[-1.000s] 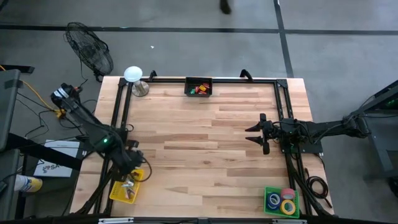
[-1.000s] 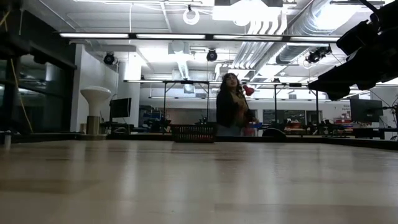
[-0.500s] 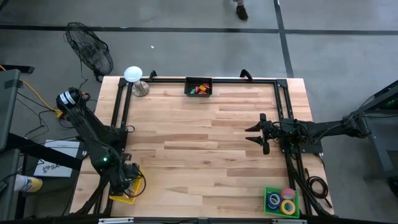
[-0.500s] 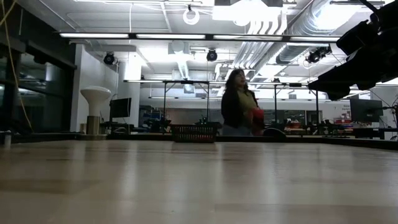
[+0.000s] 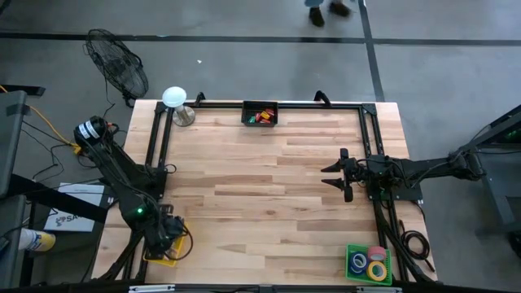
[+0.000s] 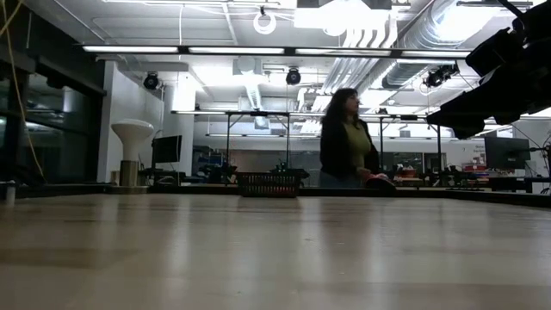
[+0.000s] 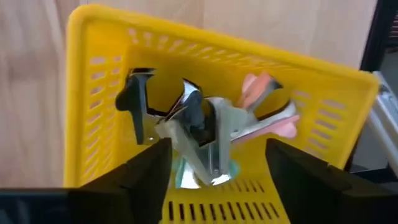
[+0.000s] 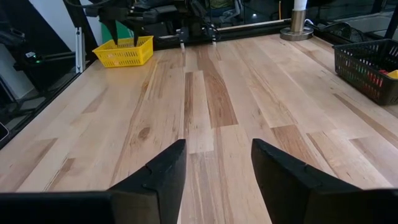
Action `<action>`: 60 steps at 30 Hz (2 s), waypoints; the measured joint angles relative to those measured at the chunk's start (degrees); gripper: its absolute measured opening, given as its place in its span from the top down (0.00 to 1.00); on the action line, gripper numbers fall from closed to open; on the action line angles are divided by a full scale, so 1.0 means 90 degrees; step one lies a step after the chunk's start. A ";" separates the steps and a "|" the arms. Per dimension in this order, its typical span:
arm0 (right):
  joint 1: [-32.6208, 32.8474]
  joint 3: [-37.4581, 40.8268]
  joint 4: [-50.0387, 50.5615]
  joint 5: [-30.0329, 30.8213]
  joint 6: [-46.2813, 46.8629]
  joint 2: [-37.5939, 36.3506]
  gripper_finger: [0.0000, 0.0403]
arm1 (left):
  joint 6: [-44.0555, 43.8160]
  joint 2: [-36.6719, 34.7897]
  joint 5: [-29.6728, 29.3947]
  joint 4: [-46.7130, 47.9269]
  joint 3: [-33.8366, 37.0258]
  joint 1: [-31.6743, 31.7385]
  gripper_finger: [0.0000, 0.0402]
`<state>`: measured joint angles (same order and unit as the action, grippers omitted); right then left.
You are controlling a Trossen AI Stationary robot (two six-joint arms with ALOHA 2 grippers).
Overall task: Pick and place Stapler, Stapler remover, tape
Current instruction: Return to Home Position
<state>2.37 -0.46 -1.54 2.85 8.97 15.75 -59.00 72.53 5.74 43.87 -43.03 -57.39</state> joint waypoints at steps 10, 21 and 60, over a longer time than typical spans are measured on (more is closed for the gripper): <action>0.0000 -0.0001 0.0002 0.0000 0.0000 0.0000 0.58 | -0.0350 -0.0268 -0.0122 0.0243 -0.0031 0.0000 0.30; -0.0002 0.0001 0.0000 0.0000 0.0000 0.0000 0.58 | 0.0856 -0.0741 -0.3254 0.2392 -0.1256 0.0087 0.30; -0.0002 0.0000 0.0000 0.0000 0.0000 -0.0002 0.57 | 0.8978 -0.6657 -0.2710 -0.2450 0.2182 0.6182 0.30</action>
<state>2.36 -0.46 -1.54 2.85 8.97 15.73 21.80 12.62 -18.66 21.82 -23.39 -1.74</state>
